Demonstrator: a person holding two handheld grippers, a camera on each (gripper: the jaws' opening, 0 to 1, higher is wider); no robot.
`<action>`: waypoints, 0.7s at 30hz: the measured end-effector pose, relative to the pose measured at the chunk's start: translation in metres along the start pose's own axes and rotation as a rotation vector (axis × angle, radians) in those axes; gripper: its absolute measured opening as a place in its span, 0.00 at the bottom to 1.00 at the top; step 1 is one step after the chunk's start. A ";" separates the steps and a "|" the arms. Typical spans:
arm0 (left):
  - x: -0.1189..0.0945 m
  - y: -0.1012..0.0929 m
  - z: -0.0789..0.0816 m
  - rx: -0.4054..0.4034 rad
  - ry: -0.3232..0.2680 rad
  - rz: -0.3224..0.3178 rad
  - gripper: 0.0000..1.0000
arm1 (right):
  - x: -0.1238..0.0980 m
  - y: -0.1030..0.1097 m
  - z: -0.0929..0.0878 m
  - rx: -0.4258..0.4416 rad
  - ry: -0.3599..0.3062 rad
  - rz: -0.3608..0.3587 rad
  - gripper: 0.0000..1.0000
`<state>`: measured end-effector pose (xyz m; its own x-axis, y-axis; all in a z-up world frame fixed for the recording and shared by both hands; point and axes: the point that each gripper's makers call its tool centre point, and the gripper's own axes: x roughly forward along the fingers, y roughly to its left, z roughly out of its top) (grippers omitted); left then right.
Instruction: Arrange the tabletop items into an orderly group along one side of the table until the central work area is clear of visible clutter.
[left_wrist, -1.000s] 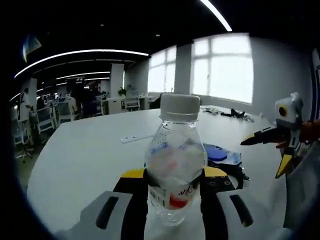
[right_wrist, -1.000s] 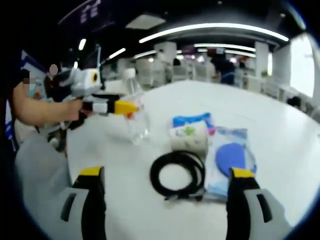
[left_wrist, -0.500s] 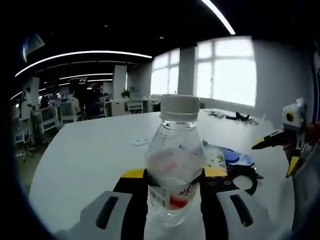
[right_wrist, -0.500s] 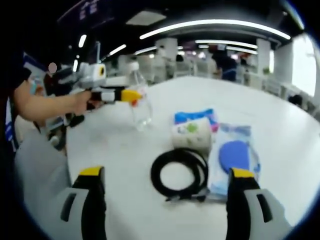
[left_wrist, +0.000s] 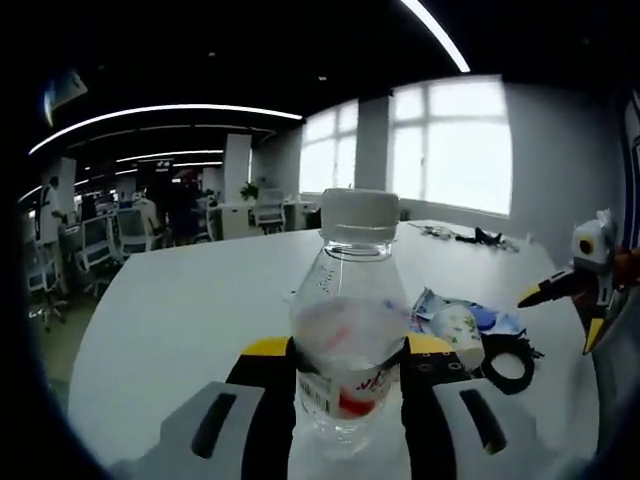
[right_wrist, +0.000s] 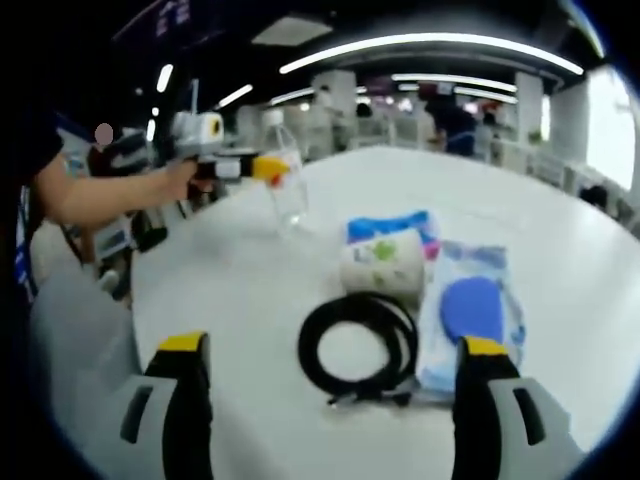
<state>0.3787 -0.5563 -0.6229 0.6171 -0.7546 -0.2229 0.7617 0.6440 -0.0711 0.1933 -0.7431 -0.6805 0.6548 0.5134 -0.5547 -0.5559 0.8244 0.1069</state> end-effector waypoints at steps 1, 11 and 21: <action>0.001 0.003 0.001 0.006 0.005 0.001 0.38 | -0.001 0.000 -0.001 0.000 0.007 0.002 1.00; 0.008 0.031 0.007 0.012 -0.007 -0.013 0.38 | -0.008 -0.007 -0.009 -0.001 0.046 -0.011 1.00; 0.013 0.058 0.006 0.017 -0.008 -0.017 0.38 | -0.007 -0.010 -0.012 -0.004 0.071 -0.017 1.00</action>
<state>0.4323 -0.5301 -0.6238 0.6059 -0.7662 -0.2141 0.7751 0.6292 -0.0583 0.1886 -0.7578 -0.6873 0.6263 0.4813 -0.6133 -0.5473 0.8317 0.0937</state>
